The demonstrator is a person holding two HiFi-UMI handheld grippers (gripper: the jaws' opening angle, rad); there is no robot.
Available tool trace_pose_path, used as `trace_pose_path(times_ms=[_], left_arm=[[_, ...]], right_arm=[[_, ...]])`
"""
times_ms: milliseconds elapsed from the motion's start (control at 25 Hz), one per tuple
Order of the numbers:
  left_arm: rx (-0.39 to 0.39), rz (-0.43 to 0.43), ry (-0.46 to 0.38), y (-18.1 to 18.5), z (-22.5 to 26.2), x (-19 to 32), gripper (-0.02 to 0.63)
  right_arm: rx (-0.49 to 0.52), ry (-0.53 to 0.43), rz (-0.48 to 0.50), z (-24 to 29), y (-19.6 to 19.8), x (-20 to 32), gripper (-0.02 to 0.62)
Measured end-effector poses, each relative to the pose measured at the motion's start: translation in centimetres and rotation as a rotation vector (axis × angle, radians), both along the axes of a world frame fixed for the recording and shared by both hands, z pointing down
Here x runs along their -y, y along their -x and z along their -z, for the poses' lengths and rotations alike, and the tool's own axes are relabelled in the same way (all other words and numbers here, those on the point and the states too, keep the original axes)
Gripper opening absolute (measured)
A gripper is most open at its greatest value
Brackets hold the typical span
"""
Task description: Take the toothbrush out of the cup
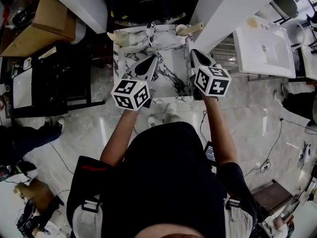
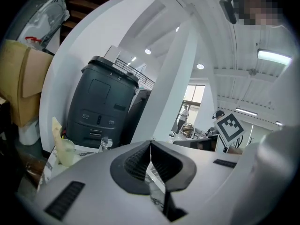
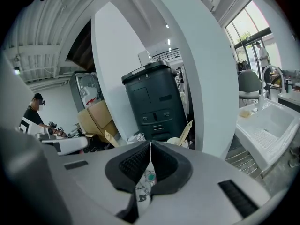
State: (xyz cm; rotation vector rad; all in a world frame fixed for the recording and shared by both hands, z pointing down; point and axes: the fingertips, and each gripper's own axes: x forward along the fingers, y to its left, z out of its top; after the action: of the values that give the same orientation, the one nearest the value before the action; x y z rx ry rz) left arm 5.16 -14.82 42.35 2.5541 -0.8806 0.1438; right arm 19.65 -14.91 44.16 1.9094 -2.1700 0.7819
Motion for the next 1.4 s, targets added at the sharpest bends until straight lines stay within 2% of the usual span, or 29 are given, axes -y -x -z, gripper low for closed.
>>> trace_pose_path(times_ms=[600,1240,1400], left_arm=[[0.015,0.014,0.081,-4.5,-3.4,4.0,0.014],[0.047,0.05,0.134,-6.0,-6.1,5.6,0.014],[0.054,0.06,0.143,-6.1,-6.6,5.7,0.014]], right_arm=[[0.005,0.071,0.022,-4.1,-3.8,4.6,0.037],[0.045,0.13,0.016,-8.5,-6.6,8.7,0.041],[0.078,0.144,0.022,-9.5,-6.7,9.6,0.107]])
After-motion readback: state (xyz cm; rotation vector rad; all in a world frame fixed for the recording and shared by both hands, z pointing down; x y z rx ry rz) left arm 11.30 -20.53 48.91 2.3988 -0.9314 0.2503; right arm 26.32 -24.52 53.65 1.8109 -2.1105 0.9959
